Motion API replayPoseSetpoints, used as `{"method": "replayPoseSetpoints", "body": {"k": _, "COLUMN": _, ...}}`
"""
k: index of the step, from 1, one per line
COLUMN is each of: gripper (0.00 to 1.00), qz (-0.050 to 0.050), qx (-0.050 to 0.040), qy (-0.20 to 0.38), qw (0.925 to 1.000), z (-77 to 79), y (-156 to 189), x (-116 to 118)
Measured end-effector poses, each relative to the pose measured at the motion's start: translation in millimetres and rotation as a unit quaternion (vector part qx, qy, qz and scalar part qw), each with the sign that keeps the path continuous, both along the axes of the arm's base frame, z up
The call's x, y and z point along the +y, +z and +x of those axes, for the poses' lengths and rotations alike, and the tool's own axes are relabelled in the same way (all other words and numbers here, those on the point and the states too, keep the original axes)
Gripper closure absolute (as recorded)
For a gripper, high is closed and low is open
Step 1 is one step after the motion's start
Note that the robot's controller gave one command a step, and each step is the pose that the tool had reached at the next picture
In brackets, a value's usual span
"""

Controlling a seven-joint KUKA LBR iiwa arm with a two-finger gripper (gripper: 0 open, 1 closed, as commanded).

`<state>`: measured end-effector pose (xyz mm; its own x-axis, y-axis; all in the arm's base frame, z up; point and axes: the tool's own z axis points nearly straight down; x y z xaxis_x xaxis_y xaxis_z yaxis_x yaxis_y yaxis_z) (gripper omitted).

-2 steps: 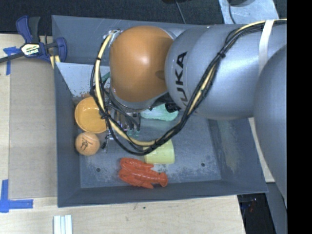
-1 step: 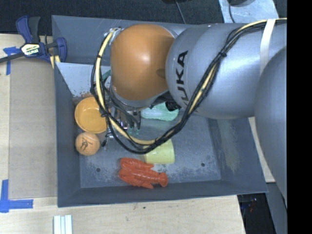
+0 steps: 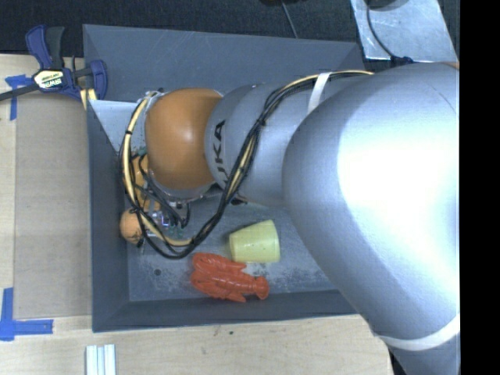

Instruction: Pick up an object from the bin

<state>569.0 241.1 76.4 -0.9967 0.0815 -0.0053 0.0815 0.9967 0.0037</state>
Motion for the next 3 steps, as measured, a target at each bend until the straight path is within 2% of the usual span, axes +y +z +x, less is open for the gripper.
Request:
{"method": "replayPoseSetpoints", "body": {"k": 1, "gripper": 0.0, "qz": 0.001, "qx": -0.0039, "qy": -0.018, "qw": 0.9998, "z": -10.8, "y": 77.6, "x": -0.5}}
{"method": "replayPoseSetpoints", "body": {"k": 2, "gripper": 0.0, "qz": -0.002, "qx": 0.0052, "qy": -0.005, "qw": 1.0, "z": -6.3, "y": -1.7, "x": -2.2}}
{"method": "replayPoseSetpoints", "body": {"k": 3, "gripper": 0.0, "qz": -0.003, "qx": 0.0011, "qy": 0.14, "qw": 0.9901, "z": 48.5, "y": -8.3, "x": -3.4}}
